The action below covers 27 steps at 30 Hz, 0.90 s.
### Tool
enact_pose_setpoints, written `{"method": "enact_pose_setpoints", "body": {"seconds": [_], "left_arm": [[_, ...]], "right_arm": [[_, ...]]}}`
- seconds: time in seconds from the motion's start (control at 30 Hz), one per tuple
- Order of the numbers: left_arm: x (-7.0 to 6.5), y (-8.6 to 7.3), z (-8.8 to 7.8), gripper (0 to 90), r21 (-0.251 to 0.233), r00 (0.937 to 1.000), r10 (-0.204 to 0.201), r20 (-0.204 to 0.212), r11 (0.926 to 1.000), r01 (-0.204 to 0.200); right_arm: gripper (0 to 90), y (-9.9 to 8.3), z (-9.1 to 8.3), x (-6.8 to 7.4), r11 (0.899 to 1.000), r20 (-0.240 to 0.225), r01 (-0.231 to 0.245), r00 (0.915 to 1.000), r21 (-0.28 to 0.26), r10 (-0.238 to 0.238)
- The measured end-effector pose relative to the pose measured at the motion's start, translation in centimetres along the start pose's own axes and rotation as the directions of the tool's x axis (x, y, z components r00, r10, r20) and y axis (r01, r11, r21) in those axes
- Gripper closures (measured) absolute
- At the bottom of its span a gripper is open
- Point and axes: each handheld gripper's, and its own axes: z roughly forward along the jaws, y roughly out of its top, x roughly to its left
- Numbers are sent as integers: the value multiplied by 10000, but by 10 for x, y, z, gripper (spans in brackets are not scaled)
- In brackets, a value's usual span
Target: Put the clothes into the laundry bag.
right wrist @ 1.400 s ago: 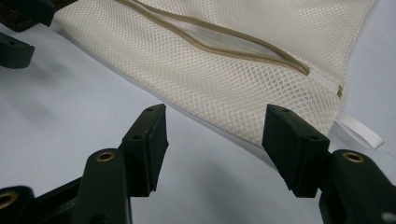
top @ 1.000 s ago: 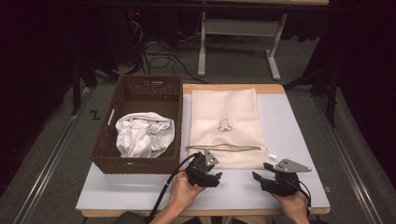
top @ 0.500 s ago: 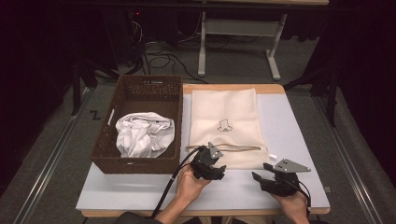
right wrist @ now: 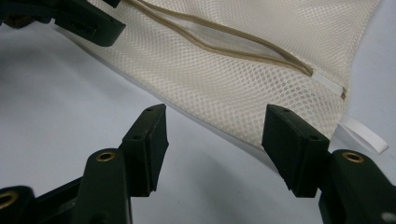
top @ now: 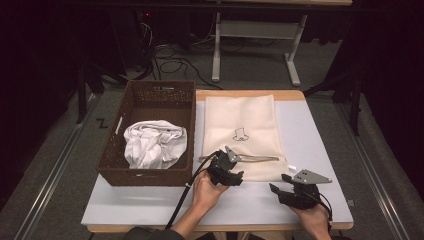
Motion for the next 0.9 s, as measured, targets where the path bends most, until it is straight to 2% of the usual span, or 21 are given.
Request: {"method": "enact_pose_setpoints", "body": {"seconds": [0.17,0.27,0.47,0.57,0.67,0.8,0.9], "left_arm": [[4,0,-1,352,53,9996,-85,-281,9999,87],[10,1,-3,351,-48,9974,-417,-588,9991,415],[17,2,-2,341,35,9939,-607,-925,9981,613],[20,2,0,338,44,9914,-808,-1026,9966,817],[23,3,3,337,55,9893,-961,-1098,9952,973],[26,4,8,337,53,9872,-1199,-1048,9926,1211],[28,6,12,337,122,9869,-1277,-982,9915,1296]], "right_arm": [[417,6,6,-6,9999,179,-94,9998,78,93],[419,11,11,-11,9998,312,-192,9993,88,189],[436,27,23,-21,9990,704,-234,9973,382,206],[447,31,31,-23,9982,849,-76,9964,588,25],[450,35,37,-26,9976,982,-200,9951,670,134],[455,41,45,-31,9971,1196,-174,9928,735,85],[456,47,50,-32,9966,1182,-163,9930,808,66]]}}
